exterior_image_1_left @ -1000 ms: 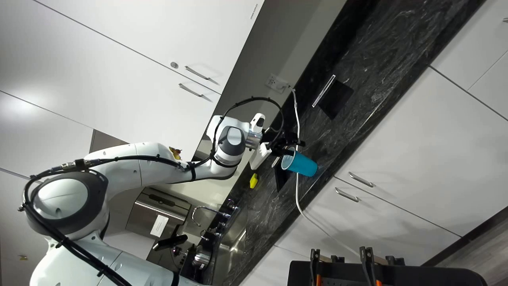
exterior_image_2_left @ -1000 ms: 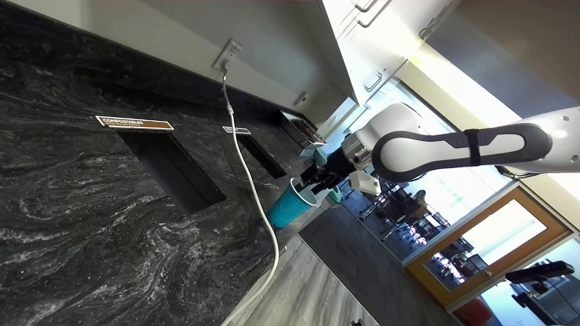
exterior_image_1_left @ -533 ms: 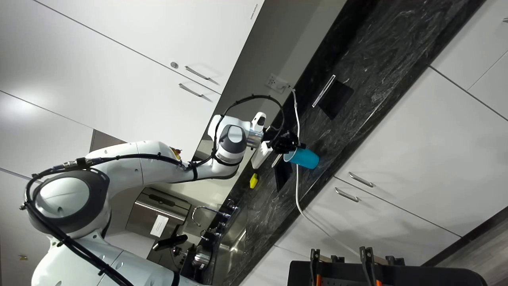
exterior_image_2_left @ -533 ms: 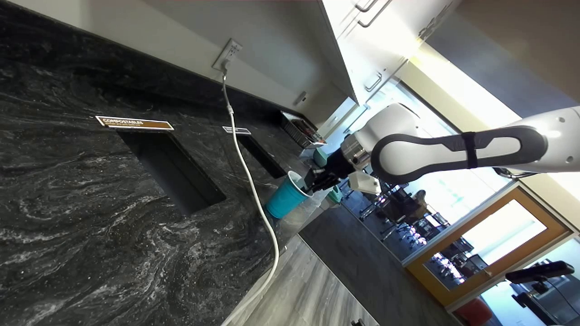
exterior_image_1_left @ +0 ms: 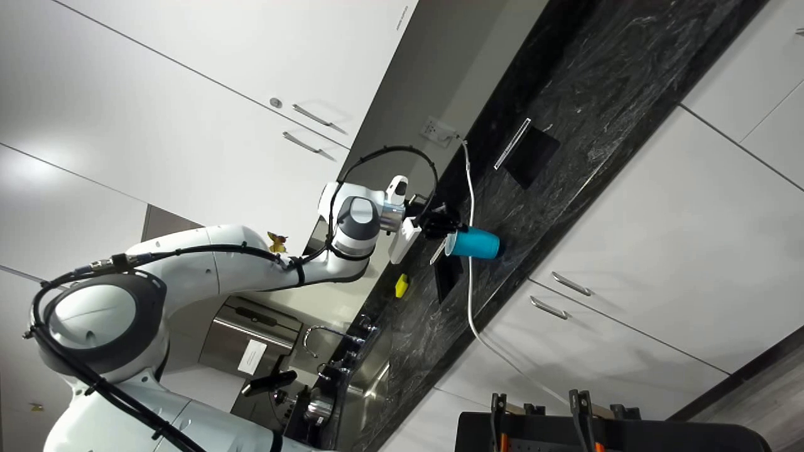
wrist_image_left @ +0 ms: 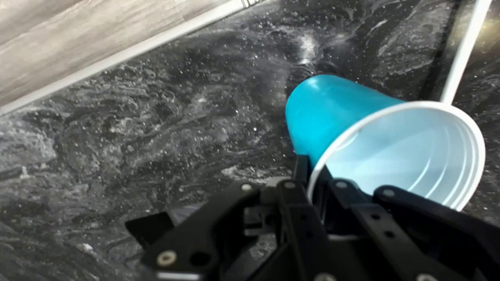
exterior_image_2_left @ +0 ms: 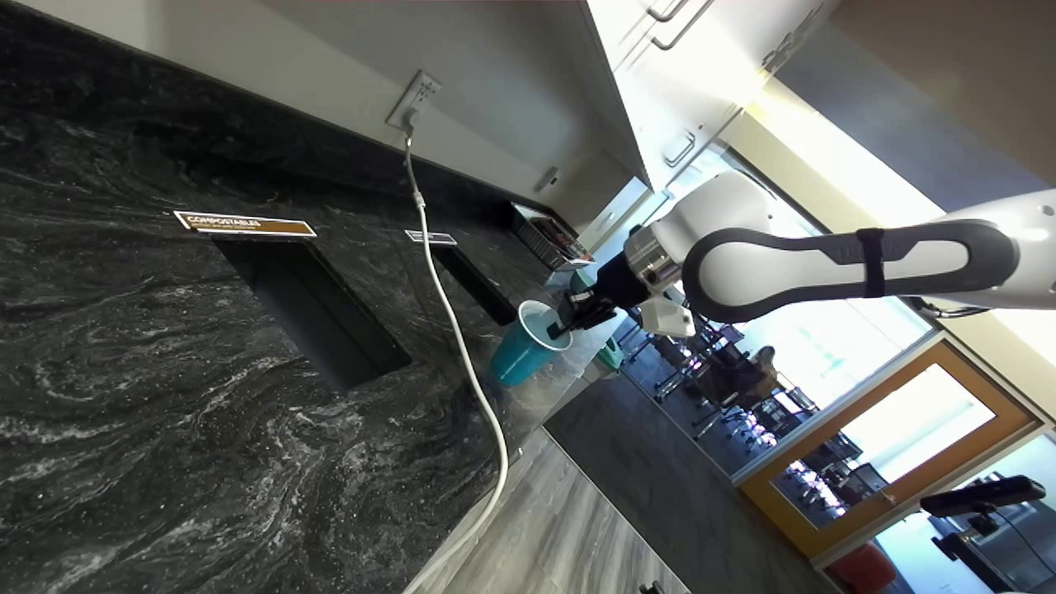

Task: Move the blue and white cup to the left side of the countertop

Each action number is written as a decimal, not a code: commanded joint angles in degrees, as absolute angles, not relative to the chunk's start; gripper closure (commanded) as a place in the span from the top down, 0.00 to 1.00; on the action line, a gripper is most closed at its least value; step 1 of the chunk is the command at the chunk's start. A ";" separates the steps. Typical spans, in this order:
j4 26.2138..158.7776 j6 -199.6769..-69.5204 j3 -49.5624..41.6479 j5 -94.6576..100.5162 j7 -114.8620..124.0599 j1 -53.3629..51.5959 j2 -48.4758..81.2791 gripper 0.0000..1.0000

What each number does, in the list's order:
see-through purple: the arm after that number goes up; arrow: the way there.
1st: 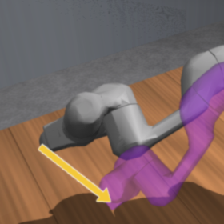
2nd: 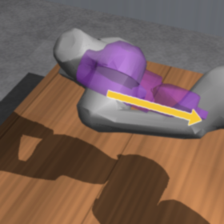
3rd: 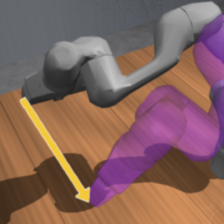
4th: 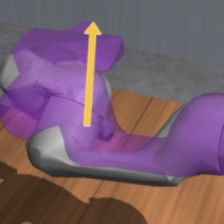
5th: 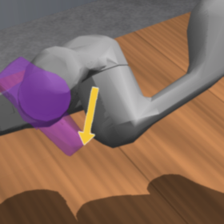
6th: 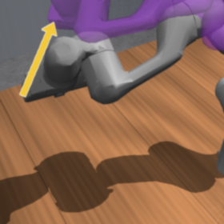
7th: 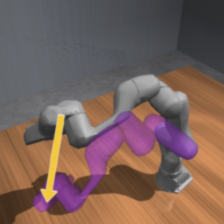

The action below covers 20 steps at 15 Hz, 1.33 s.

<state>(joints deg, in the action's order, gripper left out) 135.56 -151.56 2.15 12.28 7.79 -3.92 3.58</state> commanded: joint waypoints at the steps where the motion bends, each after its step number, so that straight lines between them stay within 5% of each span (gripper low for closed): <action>1: 136.24 -148.42 5.17 11.03 0.16 -6.03 -2.48 0.01; 20: 131.51 -134.25 13.12 -11.27 -58.56 -17.26 0.33 0.01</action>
